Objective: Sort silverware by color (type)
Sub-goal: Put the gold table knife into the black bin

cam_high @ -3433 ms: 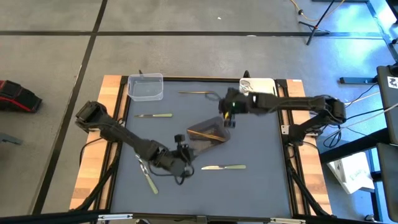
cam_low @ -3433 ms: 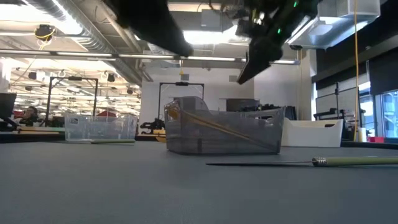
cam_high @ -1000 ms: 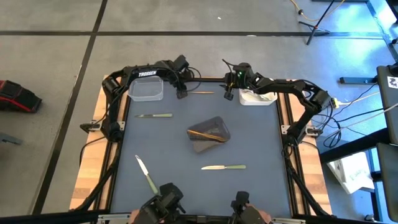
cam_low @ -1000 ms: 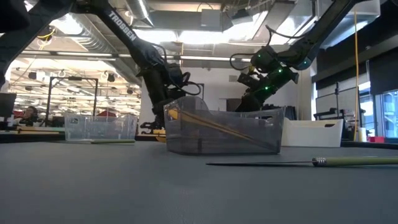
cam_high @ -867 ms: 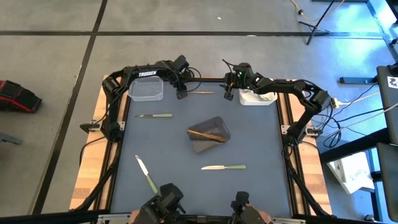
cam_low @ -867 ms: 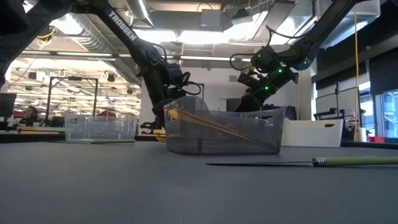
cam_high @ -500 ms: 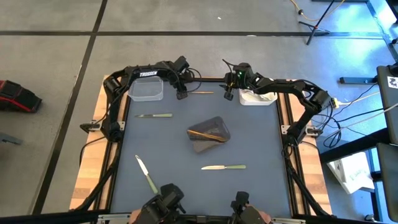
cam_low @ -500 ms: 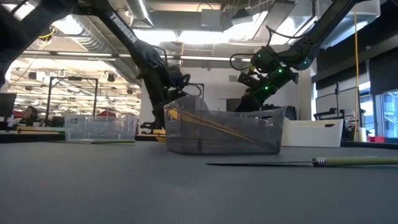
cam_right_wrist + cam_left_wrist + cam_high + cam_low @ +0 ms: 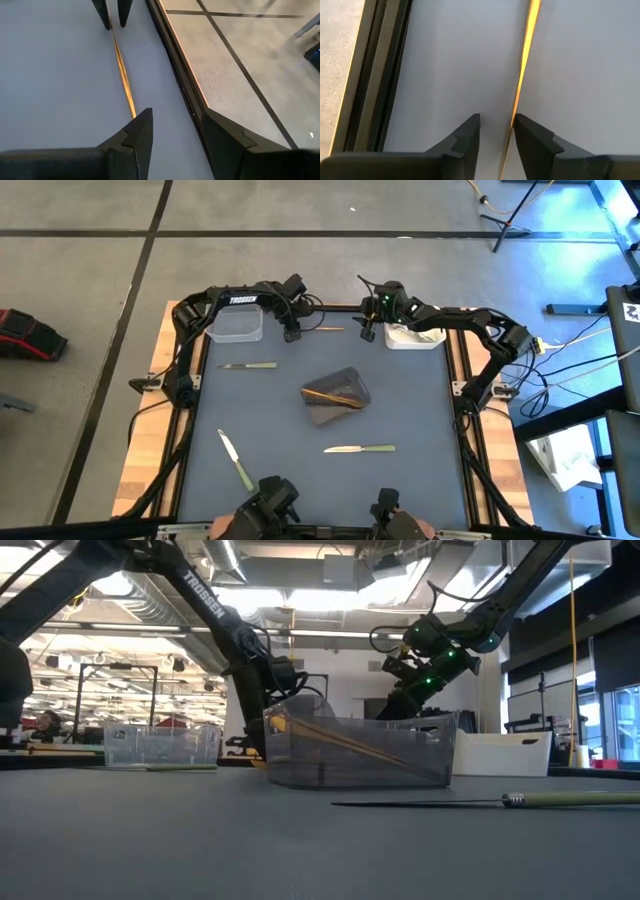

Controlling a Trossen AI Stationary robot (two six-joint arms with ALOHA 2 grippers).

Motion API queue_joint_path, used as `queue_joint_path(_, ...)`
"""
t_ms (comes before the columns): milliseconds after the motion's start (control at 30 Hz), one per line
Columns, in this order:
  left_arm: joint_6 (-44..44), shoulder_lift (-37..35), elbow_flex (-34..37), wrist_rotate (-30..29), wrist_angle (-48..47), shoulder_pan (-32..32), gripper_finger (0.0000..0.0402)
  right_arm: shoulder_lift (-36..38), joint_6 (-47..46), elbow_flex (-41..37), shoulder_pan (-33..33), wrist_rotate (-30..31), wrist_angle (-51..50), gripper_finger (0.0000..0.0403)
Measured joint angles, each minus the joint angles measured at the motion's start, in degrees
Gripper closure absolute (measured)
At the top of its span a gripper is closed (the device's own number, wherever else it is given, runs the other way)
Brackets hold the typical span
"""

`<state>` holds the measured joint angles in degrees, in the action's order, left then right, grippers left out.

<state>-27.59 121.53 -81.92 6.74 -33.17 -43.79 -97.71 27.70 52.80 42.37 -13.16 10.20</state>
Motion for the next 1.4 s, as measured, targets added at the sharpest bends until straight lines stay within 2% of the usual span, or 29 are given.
queue_joint_path(233, -0.1, 0.1, 0.1, -1.5, 0.5, 0.6, 0.0380, 0.0, -0.2, 0.0, 0.0, 0.0, 0.0, 0.0249)
queue_joint_path(300, 0.2, 0.1, 0.1, -1.8, 0.7, 0.8, 0.0395, 0.0, -0.3, 0.0, 0.0, 0.0, -0.1, 0.0249)
queue_joint_path(633, -0.3, -2.2, 0.4, -6.9, 0.8, 3.5, 0.0399, 0.0, -1.0, 0.0, 0.0, 0.1, -0.3, 0.0249)
queue_joint_path(833, 0.0, -7.5, 0.4, -9.3, -0.9, 5.4, 0.0400, 2.4, -2.2, 0.0, 0.0, 1.5, -4.0, 0.0249)
queue_joint_path(1133, 3.3, -16.4, 0.3, -11.2, -6.5, 11.3, 0.0401, 11.7, -6.3, 0.0, 0.0, 1.6, -20.8, 0.0249)
queue_joint_path(1400, 8.5, -22.5, 0.3, -16.1, -15.0, 22.4, 0.0401, 14.6, -6.2, 0.0, 0.0, 0.5, -31.6, 0.0249)
